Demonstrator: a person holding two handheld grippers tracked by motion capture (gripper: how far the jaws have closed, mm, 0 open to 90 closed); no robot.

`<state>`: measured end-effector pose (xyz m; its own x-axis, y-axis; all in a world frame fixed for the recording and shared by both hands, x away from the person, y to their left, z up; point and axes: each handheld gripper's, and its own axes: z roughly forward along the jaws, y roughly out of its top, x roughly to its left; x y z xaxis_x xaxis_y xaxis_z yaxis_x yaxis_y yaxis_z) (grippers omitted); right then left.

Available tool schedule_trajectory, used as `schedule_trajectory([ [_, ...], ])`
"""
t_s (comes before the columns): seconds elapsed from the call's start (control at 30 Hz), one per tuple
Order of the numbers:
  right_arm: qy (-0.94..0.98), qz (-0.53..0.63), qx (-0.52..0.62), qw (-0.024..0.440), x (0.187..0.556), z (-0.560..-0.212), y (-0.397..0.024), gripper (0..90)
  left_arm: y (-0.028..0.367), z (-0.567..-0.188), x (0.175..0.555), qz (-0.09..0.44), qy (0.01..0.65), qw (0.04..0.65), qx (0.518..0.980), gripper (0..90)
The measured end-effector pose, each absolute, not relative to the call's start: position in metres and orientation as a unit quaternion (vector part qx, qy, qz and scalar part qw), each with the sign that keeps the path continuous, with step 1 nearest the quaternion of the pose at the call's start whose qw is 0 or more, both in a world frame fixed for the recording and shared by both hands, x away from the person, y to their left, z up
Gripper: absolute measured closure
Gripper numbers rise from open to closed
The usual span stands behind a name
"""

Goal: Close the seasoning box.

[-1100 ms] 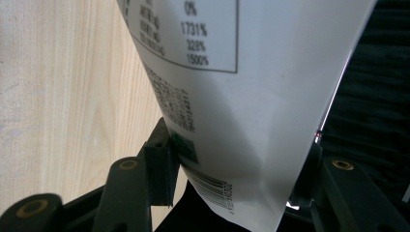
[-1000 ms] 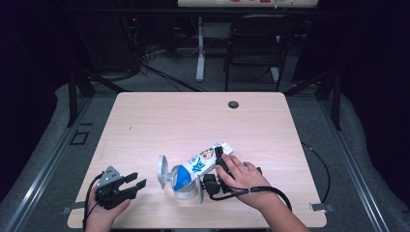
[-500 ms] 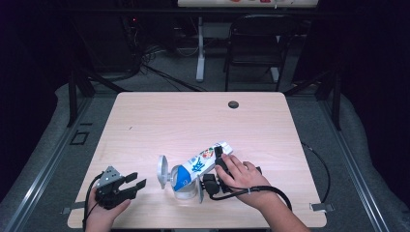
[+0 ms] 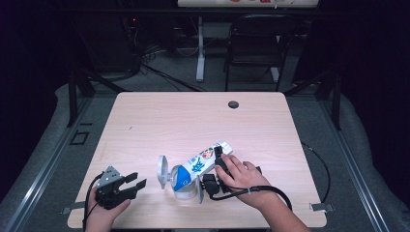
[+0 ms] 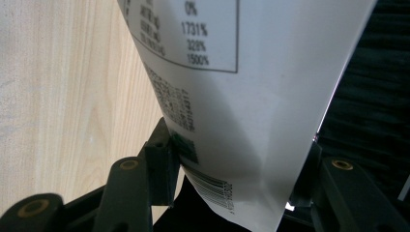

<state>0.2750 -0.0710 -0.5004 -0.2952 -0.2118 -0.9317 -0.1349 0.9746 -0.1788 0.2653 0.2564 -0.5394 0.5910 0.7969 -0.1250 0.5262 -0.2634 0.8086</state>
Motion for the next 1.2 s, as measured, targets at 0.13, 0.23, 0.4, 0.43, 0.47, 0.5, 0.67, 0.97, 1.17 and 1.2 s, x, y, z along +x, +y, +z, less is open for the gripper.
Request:
schedule_trajectory([
  [0.13, 0.804, -0.032, -0.109, 0.583, 0.2751, -0.5005, -0.0710, 49.8, 0.2564, -0.5394, 0.2653, 0.156, 0.424, 0.434, 0.779, 52.8],
  [0.23, 0.805, -0.031, -0.110, 0.582, 0.2753, -0.5009, -0.0711, 50.0, 0.2564, -0.5394, 0.2653, 0.156, 0.425, 0.435, 0.778, 52.8],
  [0.4, 0.805, -0.032, -0.112, 0.582, 0.2754, -0.5007, -0.0710, 50.1, 0.2564, -0.5396, 0.2654, 0.156, 0.424, 0.434, 0.779, 52.8],
  [0.43, 0.805, -0.033, -0.112, 0.582, 0.2754, -0.5004, -0.0709, 50.1, 0.2564, -0.5395, 0.2654, 0.156, 0.424, 0.434, 0.779, 52.8],
  [0.47, 0.803, -0.037, -0.115, 0.583, 0.2751, -0.5000, -0.0703, 50.2, 0.2564, -0.5393, 0.2653, 0.156, 0.424, 0.434, 0.780, 52.8],
  [0.5, 0.803, -0.037, -0.115, 0.583, 0.2751, -0.5000, -0.0703, 50.2, 0.2564, -0.5392, 0.2653, 0.156, 0.425, 0.434, 0.779, 52.8],
  [0.67, 0.804, -0.037, -0.115, 0.583, 0.2752, -0.4997, -0.0703, 50.2, 0.2564, -0.5393, 0.2653, 0.156, 0.425, 0.434, 0.779, 52.8],
  [0.97, 0.804, -0.036, -0.117, 0.582, 0.2754, -0.4996, -0.0705, 50.3, 0.2565, -0.5392, 0.2654, 0.156, 0.424, 0.434, 0.779, 52.8],
  [1.17, 0.804, -0.036, -0.117, 0.581, 0.2755, -0.4995, -0.0705, 50.3, 0.2566, -0.5391, 0.2653, 0.156, 0.425, 0.434, 0.779, 52.8],
  [1.2, 0.804, -0.035, -0.117, 0.581, 0.2755, -0.4995, -0.0706, 50.3, 0.2566, -0.5391, 0.2653, 0.156, 0.425, 0.434, 0.779, 52.8],
])
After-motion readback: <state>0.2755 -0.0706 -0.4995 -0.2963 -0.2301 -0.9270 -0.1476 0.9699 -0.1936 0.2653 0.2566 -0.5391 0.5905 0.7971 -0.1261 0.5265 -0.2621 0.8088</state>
